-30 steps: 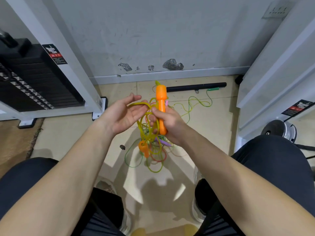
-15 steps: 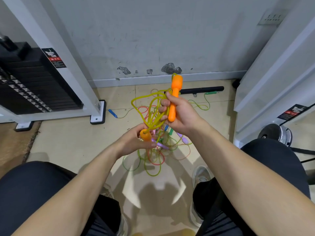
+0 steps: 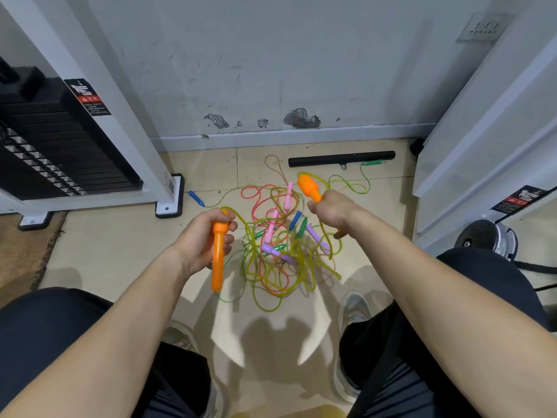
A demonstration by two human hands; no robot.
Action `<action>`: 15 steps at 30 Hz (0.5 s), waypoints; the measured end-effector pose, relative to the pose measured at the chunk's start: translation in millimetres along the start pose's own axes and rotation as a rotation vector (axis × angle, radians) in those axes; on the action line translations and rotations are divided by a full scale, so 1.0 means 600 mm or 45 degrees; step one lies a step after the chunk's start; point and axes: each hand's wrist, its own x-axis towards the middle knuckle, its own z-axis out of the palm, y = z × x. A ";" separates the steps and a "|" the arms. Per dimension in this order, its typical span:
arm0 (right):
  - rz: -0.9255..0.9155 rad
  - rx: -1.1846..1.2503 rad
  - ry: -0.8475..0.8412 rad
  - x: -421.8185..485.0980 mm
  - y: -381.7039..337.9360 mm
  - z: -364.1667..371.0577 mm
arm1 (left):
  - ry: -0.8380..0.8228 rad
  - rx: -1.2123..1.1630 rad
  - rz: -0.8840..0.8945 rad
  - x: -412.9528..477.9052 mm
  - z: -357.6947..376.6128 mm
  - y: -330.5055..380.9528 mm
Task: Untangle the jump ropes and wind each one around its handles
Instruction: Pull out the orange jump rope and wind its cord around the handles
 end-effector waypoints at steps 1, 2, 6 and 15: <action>0.007 -0.013 0.001 0.000 0.001 0.002 | 0.020 -0.011 -0.020 0.002 -0.001 -0.001; 0.009 0.006 -0.002 0.001 0.002 0.005 | 0.024 -0.028 -0.050 0.005 0.001 -0.004; -0.101 0.463 -0.110 -0.007 0.000 0.033 | 0.005 -0.103 -0.116 0.015 0.026 -0.016; -0.145 0.744 -0.375 -0.056 -0.018 0.132 | -0.001 -0.294 -0.163 0.023 0.074 -0.019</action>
